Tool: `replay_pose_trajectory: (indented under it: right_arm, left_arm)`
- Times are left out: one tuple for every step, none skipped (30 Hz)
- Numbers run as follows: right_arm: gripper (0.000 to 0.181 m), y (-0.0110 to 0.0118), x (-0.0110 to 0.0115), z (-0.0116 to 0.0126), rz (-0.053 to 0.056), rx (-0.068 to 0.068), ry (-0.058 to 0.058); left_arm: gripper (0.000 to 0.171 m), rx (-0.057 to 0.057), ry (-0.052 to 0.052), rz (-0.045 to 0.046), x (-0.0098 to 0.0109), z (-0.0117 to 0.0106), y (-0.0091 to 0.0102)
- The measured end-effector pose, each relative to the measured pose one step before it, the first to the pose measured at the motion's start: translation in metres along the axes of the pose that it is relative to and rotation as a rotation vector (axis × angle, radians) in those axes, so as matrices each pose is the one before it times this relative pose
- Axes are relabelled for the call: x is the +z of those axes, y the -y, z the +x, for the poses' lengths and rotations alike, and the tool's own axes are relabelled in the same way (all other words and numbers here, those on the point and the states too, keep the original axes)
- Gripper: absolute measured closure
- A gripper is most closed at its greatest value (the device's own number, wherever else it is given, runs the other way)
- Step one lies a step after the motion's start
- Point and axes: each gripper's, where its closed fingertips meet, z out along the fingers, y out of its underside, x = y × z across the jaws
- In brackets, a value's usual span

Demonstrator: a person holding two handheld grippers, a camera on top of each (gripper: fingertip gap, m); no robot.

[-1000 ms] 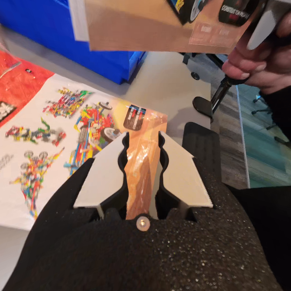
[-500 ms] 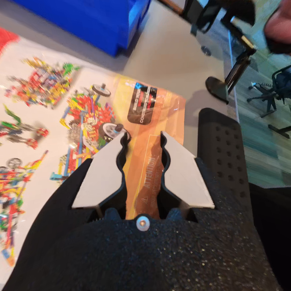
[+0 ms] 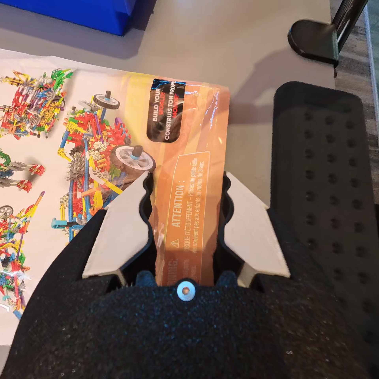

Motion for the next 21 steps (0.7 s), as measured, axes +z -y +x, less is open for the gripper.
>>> replay_pose_trajectory:
  right_arm:
    - [0.181, 0.00046, 0.00049, -0.00035, 0.0001, 0.0033, 0.0039]
    - [0.181, 0.00063, 0.00072, -0.00028, -0.0014, 0.0044, 0.0042]
    - [0.181, 0.00067, 0.00114, -0.00024, -0.0022, 0.0058, 0.0068]
    - [0.181, 0.0007, 0.00138, -0.00012, -0.0022, 0.0084, 0.0097]
    - [0.181, 0.00099, 0.0016, 0.00024, -0.0012, 0.0073, 0.0086]
    - [0.181, 0.00094, 0.00168, 0.00049, -0.0015, 0.0043, 0.0078]
    - [0.181, 0.0007, 0.00167, 0.00054, -0.0032, 0.004, 0.0072]
    - [0.181, 0.00046, 0.00199, 0.00113, -0.004, 0.0041, 0.0041]
    - [0.181, 0.00035, 0.00215, 0.00156, -0.0034, 0.0036, 0.0013]
    - [0.181, 0.00054, 0.00241, 0.00111, -0.0013, 0.0011, 0.0031]
    - [0.181, 0.00057, 0.00246, 0.00052, 0.001, 0.0009, 0.0056]
    - [0.181, 0.00075, 0.00255, 0.00019, 0.0032, 0.0029, 0.0064]
    - [0.181, 0.00099, 0.00251, -0.00001, 0.0039, 0.0038, 0.0062]
    - [0.181, 0.00068, 0.0024, -0.00033, 0.0025, 0.0021, 0.005]
    - [0.181, 0.0004, 0.0022, -0.00058, 0.0004, 0.0, 0.0038]
    - [0.181, 0.00001, 0.00179, -0.00081, -0.001, -0.0004, 0.0038]
    - [0.181, -0.00045, 0.00126, -0.00086, -0.0018, -0.0002, 0.0038]
    - [0.181, -0.00066, 0.0008, -0.00075, -0.0025, 0.0001, 0.0029]
    - [0.181, -0.00089, 0.00021, -0.00053, -0.0025, 0.0006, 0.001]
    - [0.181, -0.00069, -0.00059, -0.00012, -0.0013, 0.0012, -0.0014]
    - [0.181, -0.00025, -0.00131, -0.00001, 0.0006, 0.0019, -0.0027]
  left_arm:
    - [0.106, -0.0097, -0.0079, 0.02171, -0.00469, 0.00053, 0.00374]
    - [0.105, -0.0087, -0.0066, 0.03586, -0.00696, 0.00093, 0.00604]
    - [0.105, -0.0056, -0.0067, 0.03284, -0.00809, 0.00102, 0.00598]
    - [0.103, -0.0055, 0.0094, 0.02087, -0.00828, -0.00144, 0.00435]
    - [0.103, 0.0061, 0.0082, 0.01847, -0.00839, -0.00105, 0.00378]
    - [0.102, 0.0141, 0.0062, 0.0126, -0.00752, -0.00043, 0.0028]
    - [0.101, 0.0183, 0.0145, -0.00562, -0.00598, -0.00137, 0.00005]
    - [0.1, 0.0285, 0.0231, -0.02158, -0.00383, -0.00167, -0.00239]
    - [0.101, 0.0428, 0.0224, -0.01297, -0.00199, 0.00013, -0.00177]
    - [0.104, 0.0385, 0.0046, -0.0178, 0.00141, 0.00374, -0.00312]
    - [0.106, 0.0215, -0.0156, -0.03566, 0.00583, 0.00698, -0.00635]
    - [0.109, 0.0154, -0.0217, -0.04527, 0.00852, 0.0078, -0.00789]
    - [0.118, 0.0317, -0.0084, -0.03355, 0.00807, 0.00553, -0.00672]
    - [0.129, 0.0286, 0.0288, -0.02496, 0.007, -0.00118, -0.0057]
    - [0.131, 0.0095, 0.0055, -0.01962, 0.00615, 0.00033, -0.00561]
    - [0.129, -0.0262, -0.0148, 0.00438, 0.00453, 0.00096, -0.00282]
    - [0.129, -0.0392, -0.0162, 0.02446, 0.00149, -0.0001, -0.00008]
    - [0.13, -0.0261, -0.0073, 0.0188, 0.00045, -0.00101, -0.0005]
    - [0.135, -0.011, 0.0005, 0.01176, -0.00012, -0.0014, -0.00025]
    - [0.138, -0.0026, -0.0006, -0.00153, -0.00067, -0.00128, 0.00008]
    - [0.139, -0.0182, -0.0134, 0.00096, -0.00058, -0.00003, 0.00097]
